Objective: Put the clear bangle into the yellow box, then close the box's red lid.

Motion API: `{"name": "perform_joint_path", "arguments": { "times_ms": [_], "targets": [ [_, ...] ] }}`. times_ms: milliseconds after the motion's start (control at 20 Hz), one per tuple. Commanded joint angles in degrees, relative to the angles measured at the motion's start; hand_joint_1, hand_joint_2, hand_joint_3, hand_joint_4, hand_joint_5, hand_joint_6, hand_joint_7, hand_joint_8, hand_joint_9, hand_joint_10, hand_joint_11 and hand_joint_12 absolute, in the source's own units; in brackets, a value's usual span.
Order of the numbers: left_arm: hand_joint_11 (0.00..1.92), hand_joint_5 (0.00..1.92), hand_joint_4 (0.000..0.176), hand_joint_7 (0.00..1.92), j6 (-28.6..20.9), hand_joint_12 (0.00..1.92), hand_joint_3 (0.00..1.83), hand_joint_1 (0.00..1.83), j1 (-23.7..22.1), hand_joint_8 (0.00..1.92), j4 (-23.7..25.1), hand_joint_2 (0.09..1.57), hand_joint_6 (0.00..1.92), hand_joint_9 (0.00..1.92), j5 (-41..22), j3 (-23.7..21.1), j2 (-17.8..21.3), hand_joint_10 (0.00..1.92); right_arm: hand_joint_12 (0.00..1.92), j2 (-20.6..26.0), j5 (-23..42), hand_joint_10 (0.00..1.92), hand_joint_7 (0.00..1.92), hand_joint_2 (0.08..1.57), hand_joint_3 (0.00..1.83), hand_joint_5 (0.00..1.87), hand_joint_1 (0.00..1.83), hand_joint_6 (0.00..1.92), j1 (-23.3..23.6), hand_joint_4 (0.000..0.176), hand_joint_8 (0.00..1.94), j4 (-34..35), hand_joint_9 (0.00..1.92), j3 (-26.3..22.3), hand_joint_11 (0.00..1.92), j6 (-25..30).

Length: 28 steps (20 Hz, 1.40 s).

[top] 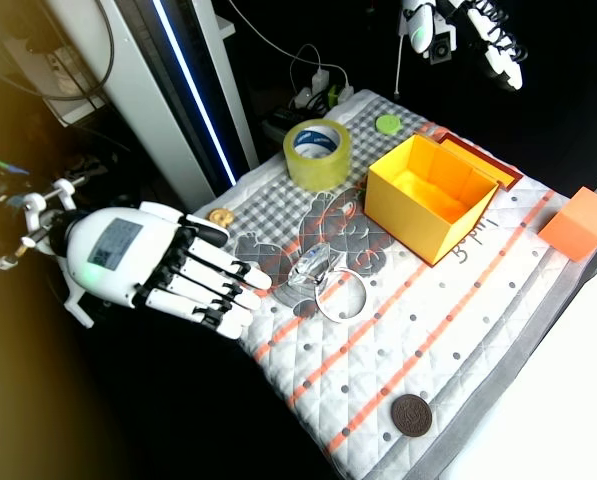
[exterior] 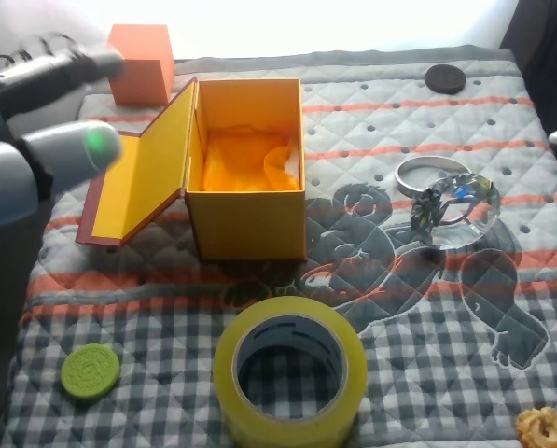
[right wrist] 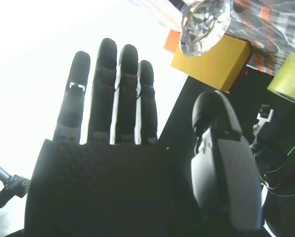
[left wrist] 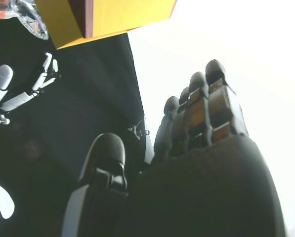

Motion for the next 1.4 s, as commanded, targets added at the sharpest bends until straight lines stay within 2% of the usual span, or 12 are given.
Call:
{"name": "perform_joint_path", "arguments": {
  "times_ms": [0, 600, 750, 900, 950, 1000, 1100, 1150, 1200, 1250, 1300, 1350],
  "targets": [
    [0.0, 0.34, 0.171, 0.3, -0.3, 0.62, 0.01, 0.03, -0.5, 0.0, 0.4, 1.18, 0.0, 0.25, -7.0, 0.2, -0.2, 0.01, 0.38, -0.4, 6.7, 0.0, 0.34, 1.1, 0.0, 0.34, 0.79, 0.0, 1.3, 0.059, 0.0, 1.0, 0.3, 0.6, 0.12, 0.3],
    [0.0, 0.39, 0.166, 0.36, -0.3, 0.74, 0.0, 0.05, -0.3, 0.0, -0.2, 1.16, 0.0, 0.29, -5.9, 0.8, -1.0, 0.0, 0.63, -14.5, -12.7, 0.01, 0.29, 0.87, 0.0, 0.29, 0.65, 0.0, 19.5, 0.171, 0.0, -4.8, 0.27, 11.2, 0.02, 0.3],
    [0.0, 0.38, 0.166, 0.35, -0.3, 0.69, 0.0, 0.06, -0.3, 0.0, -0.2, 1.17, 0.0, 0.27, -5.5, 1.0, -1.1, 0.0, 0.51, -16.1, -15.5, 0.01, 0.46, 0.91, 0.0, 0.4, 0.77, 0.0, 20.2, 0.103, 0.0, -4.8, 0.46, 12.8, 0.24, 0.3],
    [0.0, 0.36, 0.158, 0.33, -0.3, 0.63, 0.0, 0.07, -0.3, 0.0, -0.2, 1.17, 0.0, 0.26, -5.4, 1.0, -1.2, 0.0, 0.93, -17.0, -16.7, 0.01, 0.63, 1.0, 0.0, 0.62, 1.08, 0.0, 20.3, 0.119, 0.0, -4.7, 0.68, 13.5, 0.34, 0.3],
    [0.0, 0.35, 0.157, 0.33, -0.3, 0.62, 0.0, 0.07, -0.3, 0.0, -0.2, 1.17, 0.0, 0.26, -5.4, 1.0, -1.2, 0.0, 1.28, -17.0, -16.9, 0.08, 0.93, 1.07, 0.01, 0.77, 1.29, 0.01, 20.3, 0.0, 0.77, -4.7, 0.88, 13.5, 0.25, 0.3],
    [0.0, 0.34, 0.16, 0.34, -0.4, 0.63, 0.0, 0.08, -0.3, 0.0, -0.2, 1.17, 0.0, 0.27, -5.4, 1.0, -1.2, 0.01, 1.44, -17.1, -17.0, 0.08, 0.99, 1.15, 0.0, 0.81, 1.22, 0.92, 20.3, 0.0, 0.96, -4.7, 0.95, 13.5, 0.22, 0.3],
    [0.0, 0.32, 0.168, 0.33, -0.4, 0.59, 0.0, 0.05, 0.0, 0.0, -0.3, 1.17, 0.0, 0.27, -5.3, 1.0, -1.2, 0.0, 1.24, -17.1, -17.1, 0.17, 1.12, 1.11, 0.0, 0.89, 1.25, 0.99, 20.3, 0.0, 0.86, -4.7, 1.29, 13.6, 0.7, 0.3],
    [0.0, 0.32, 0.166, 0.34, -0.4, 0.64, 0.0, 0.06, 0.1, 0.0, -0.4, 1.17, 0.0, 0.29, -5.2, 1.0, -1.3, 0.0, 1.13, -17.0, -16.9, 0.97, 1.02, 1.13, 0.0, 0.81, 1.35, 1.09, 20.4, 0.0, 0.85, -4.7, 1.06, 13.6, 0.79, 0.3],
    [0.0, 0.32, 0.168, 0.34, -0.4, 0.67, 0.0, 0.05, 0.2, 0.0, -0.4, 1.17, 0.0, 0.3, -5.1, 1.1, -1.5, 0.0, 1.05, -16.6, -16.5, 1.15, 0.98, 1.13, 0.0, 0.78, 1.37, 1.18, 21.0, 0.0, 0.87, -4.8, 0.99, 13.6, 0.78, 0.3],
    [0.0, 0.32, 0.171, 0.35, -0.4, 0.68, 0.0, 0.05, 0.2, 0.0, -0.4, 1.17, 0.0, 0.31, -4.9, 1.2, -1.5, 0.01, 0.95, -16.3, -15.8, 0.52, 1.0, 1.14, 0.0, 0.86, 1.24, 1.2, 21.5, 0.0, 0.89, -4.9, 0.86, 13.5, 0.49, 0.3],
    [0.0, 0.32, 0.176, 0.37, -0.4, 0.71, 0.0, 0.01, 0.2, 0.01, -0.4, 1.16, 0.0, 0.33, -4.8, 1.2, -1.5, 0.01, 0.99, -16.1, -15.0, 1.32, 0.94, 1.15, 0.0, 0.88, 1.36, 1.12, 22.0, 0.0, 0.95, -5.0, 0.81, 13.4, 0.56, 0.3],
    [0.0, 0.32, 0.176, 0.37, -0.4, 0.71, 0.0, 0.01, 0.2, 0.01, -0.4, 1.16, 0.0, 0.33, -4.8, 1.2, -1.6, 0.01, 0.99, -15.7, -14.0, 1.32, 0.94, 1.15, 0.0, 0.88, 1.36, 1.12, 22.6, 0.0, 0.95, -5.2, 0.81, 13.2, 0.56, 0.3]
  ]
}}
